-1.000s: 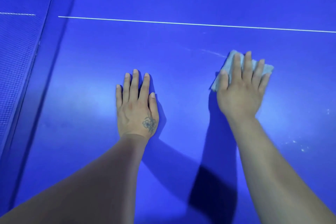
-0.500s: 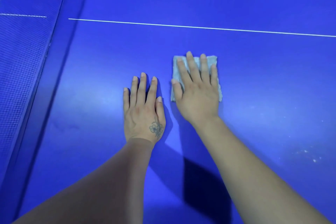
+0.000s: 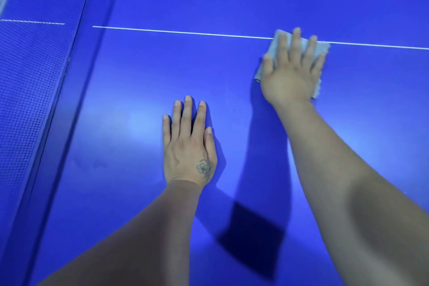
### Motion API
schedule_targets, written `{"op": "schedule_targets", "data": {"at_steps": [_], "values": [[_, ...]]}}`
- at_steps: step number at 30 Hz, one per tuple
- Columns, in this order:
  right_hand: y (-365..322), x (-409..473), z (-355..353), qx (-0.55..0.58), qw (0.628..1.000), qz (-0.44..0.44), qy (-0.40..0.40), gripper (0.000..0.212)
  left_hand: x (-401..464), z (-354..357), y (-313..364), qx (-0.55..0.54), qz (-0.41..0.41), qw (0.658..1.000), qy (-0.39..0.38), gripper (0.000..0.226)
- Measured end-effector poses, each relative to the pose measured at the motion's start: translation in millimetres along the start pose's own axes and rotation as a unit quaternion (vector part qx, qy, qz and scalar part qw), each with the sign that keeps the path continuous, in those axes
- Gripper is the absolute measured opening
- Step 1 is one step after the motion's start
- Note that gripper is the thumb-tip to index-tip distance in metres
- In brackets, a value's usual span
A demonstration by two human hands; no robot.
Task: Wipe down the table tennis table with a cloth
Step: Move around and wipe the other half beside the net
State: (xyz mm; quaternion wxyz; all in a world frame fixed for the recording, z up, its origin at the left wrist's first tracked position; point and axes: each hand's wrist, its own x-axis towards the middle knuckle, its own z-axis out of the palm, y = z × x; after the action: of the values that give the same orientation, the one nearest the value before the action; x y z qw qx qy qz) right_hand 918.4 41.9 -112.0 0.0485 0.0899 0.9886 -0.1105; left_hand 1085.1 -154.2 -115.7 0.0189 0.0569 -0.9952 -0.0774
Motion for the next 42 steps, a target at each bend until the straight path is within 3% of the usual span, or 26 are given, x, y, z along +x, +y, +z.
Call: {"op": "schedule_targets", "data": {"at_steps": [5,10,16,20,23,28,35,37,42], "values": [[-44.5,-24.8,13.7,-0.026,0.990,-0.139,0.004,0.066,0.6,1.7,0.0,-0.002,0.005,1.000,0.008,0.061],[-8.2,-103.4,18.7,-0.016,0.976,-0.214,0.030,0.061,0.4,1.4,-0.7,-0.005,0.011,1.000,0.017,0.060],[83.4,-142.8,1.9,-0.025,0.990,-0.133,0.048,0.060,-0.4,-0.4,0.6,-0.004,0.010,1.000,0.020,0.060],[144.2,-99.0,-17.8,-0.040,0.998,0.010,0.053,0.063,0.1,-1.7,1.9,-0.006,0.010,1.000,0.023,0.060],[141.8,-48.2,-23.6,-0.003,0.997,0.071,0.027,0.068,-0.3,-1.8,1.9,-0.013,0.005,1.000,0.021,0.061],[92.3,-21.1,-16.7,-0.011,1.000,0.015,0.008,0.066,-1.6,-3.8,2.6,-0.010,0.007,1.000,0.026,0.062],[101.3,-139.8,-0.8,-0.023,0.990,-0.129,0.050,0.062,11.4,-10.8,32.2,0.015,-0.051,0.998,0.017,0.062],[127.6,-168.5,-3.7,-0.038,0.991,-0.120,0.045,0.061,16.1,-12.6,66.2,0.000,-0.061,0.998,0.005,0.064],[191.9,-174.2,-19.3,-0.044,0.998,-0.027,0.043,0.064,-26.0,11.4,125.1,0.003,0.034,0.999,-0.015,0.068]]}}
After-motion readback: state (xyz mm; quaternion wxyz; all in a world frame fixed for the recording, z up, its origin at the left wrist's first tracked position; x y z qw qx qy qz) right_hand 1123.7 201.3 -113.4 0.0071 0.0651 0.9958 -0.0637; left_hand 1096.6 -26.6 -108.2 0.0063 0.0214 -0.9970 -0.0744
